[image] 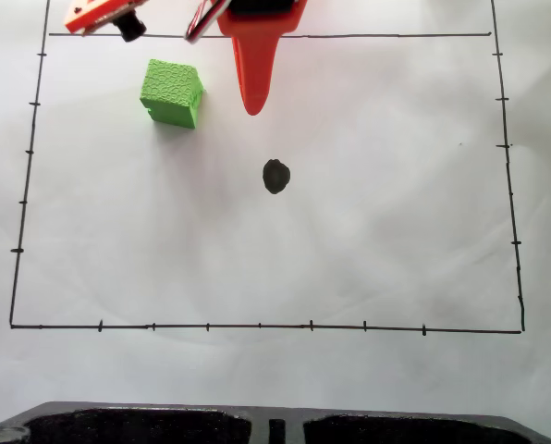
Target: Grasp the colored block, Place it on the black dot, and then return the arm to the default position.
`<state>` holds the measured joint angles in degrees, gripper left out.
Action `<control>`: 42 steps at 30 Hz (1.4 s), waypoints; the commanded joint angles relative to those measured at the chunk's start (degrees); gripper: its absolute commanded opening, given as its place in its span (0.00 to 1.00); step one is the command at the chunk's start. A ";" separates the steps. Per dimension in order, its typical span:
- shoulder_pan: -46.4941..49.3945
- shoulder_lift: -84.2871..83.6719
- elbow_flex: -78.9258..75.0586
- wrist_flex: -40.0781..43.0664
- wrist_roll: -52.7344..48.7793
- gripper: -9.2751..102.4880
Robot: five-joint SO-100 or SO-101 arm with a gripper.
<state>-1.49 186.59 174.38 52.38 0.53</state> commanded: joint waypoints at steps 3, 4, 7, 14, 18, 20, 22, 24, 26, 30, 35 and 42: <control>-0.35 0.79 -0.26 -0.79 -0.53 0.08; -0.26 0.79 -0.26 -0.79 -0.44 0.08; -0.09 0.79 -0.26 -0.79 -0.18 0.08; -0.09 0.79 -0.26 -0.79 -0.44 0.08; -0.79 0.79 -0.26 -0.79 -1.41 0.08; -1.14 0.79 -0.26 -0.79 -1.85 0.08; -1.23 0.79 -0.26 -0.79 -2.02 0.08; -0.88 0.79 -0.26 -0.97 -1.58 0.08; -0.44 0.70 -0.26 -0.88 -1.14 0.08; 0.26 0.35 -0.97 -1.05 -1.14 0.08; 0.26 -6.06 -7.91 0.70 -0.35 0.08; 0.53 -22.24 -24.43 10.55 4.92 0.08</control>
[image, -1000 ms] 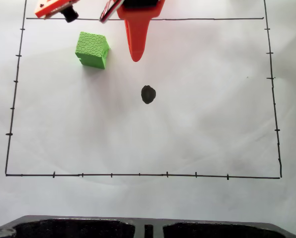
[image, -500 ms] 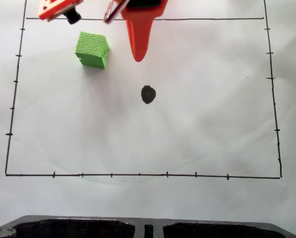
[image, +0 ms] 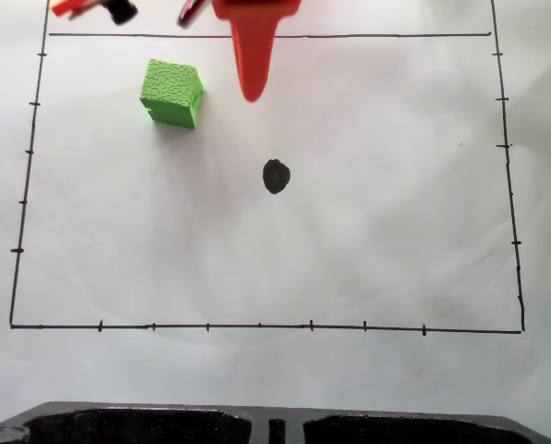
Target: Grasp the colored block, Place it on the black dot, and then return the arm to the default position.
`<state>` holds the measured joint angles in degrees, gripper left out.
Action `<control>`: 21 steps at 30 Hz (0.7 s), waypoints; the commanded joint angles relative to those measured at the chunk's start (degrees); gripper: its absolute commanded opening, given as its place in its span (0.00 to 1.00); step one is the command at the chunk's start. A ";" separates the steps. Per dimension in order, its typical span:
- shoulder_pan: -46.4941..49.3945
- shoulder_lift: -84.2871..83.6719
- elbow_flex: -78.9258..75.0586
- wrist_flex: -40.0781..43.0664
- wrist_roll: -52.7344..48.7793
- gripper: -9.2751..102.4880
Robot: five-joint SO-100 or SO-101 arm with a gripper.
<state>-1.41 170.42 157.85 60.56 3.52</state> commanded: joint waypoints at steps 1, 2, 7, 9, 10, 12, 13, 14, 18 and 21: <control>0.44 -7.82 -10.20 4.31 2.72 0.08; 0.62 -9.23 -12.13 6.06 3.60 0.08; 4.13 -14.33 -18.11 14.06 6.77 0.08; 7.38 -15.21 -18.98 14.68 6.77 0.08; 9.14 -15.29 -19.07 14.77 6.68 0.08; 11.78 -15.73 -19.16 15.21 5.45 0.08; 12.83 -16.17 -19.07 15.47 4.75 0.08; 14.06 -16.79 -19.07 15.47 4.04 0.08; 18.02 -19.42 -19.07 13.27 0.26 0.08; 19.60 -21.27 -19.07 12.13 -2.99 0.08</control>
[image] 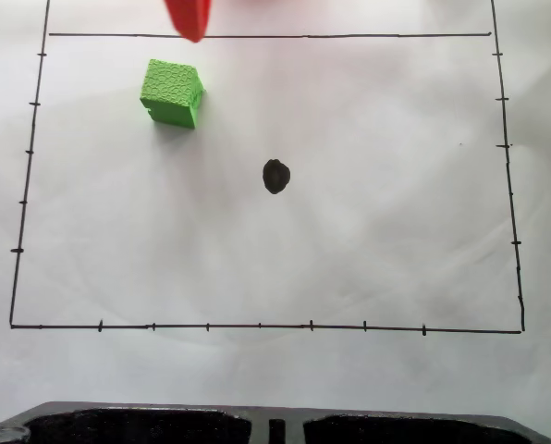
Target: Grasp the colored block, Place it on the black dot, and then return the arm to the default position.
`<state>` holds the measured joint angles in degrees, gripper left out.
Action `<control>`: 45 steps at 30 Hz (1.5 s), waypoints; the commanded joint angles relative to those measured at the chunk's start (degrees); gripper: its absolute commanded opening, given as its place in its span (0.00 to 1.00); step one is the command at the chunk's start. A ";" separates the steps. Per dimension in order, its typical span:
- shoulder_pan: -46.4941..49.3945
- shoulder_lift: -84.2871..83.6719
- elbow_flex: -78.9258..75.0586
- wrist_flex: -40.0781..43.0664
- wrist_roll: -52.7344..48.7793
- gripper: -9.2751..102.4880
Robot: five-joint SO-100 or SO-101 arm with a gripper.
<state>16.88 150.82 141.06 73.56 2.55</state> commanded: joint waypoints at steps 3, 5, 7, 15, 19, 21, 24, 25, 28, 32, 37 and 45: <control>1.85 -3.16 -2.20 -1.49 -3.96 0.09; 2.11 -3.60 -1.93 -1.41 -5.80 0.09; 3.08 -3.60 -1.58 -1.05 -8.00 0.09; 6.59 -4.57 -1.41 0.62 -10.81 0.22; 6.94 -5.80 -0.62 0.26 -11.69 0.31; 7.29 -6.59 -0.35 -0.53 -12.22 0.35; 7.56 -8.53 -0.09 -1.85 -12.83 0.37; 7.56 -9.23 0.00 -2.29 -12.92 0.39; 7.56 -11.51 0.79 -4.39 -13.27 0.40; 7.38 -14.77 1.93 -6.68 -13.71 0.40; 6.86 -17.05 2.99 -8.88 -14.33 0.40; 6.50 -21.36 3.60 -12.22 -15.64 0.40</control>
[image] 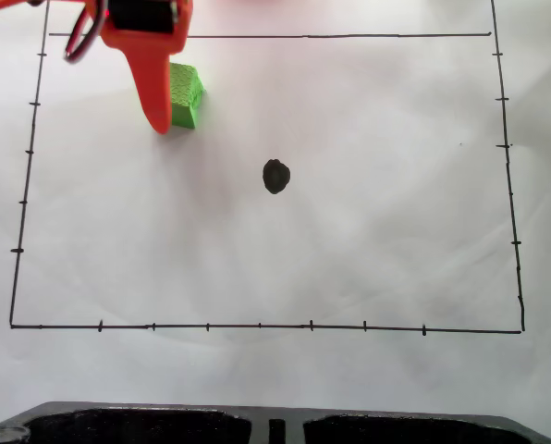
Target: Grasp the colored block, Place it on the black dot, and then return the arm to the default position.
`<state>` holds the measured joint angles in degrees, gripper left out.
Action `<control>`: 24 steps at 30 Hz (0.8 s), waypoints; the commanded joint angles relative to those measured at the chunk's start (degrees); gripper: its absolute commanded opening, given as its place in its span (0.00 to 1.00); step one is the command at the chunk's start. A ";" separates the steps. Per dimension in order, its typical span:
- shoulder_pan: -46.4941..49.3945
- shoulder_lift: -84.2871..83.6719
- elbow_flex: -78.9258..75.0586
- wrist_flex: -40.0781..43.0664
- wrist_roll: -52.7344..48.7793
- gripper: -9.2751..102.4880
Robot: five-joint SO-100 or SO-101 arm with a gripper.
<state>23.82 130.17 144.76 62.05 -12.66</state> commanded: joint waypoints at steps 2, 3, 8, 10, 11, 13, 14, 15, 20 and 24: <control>-0.53 -1.67 0.00 -1.76 -0.70 0.40; -0.62 -2.20 0.09 -2.37 -0.97 0.40; -0.62 -3.87 0.88 -4.39 -1.93 0.39; -0.53 -4.31 1.32 -5.10 -2.29 0.39; -0.53 -4.48 1.49 -5.45 -2.46 0.38; -0.53 -5.19 1.14 -5.45 -2.20 0.37; -0.62 -5.27 1.05 -5.45 -2.11 0.37; -0.70 -5.36 1.05 -5.45 -2.02 0.37; -0.97 -5.27 1.05 -5.45 -1.67 0.34; -1.14 -5.19 1.05 -5.80 -1.14 0.32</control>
<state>22.76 124.63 146.34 56.78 -14.33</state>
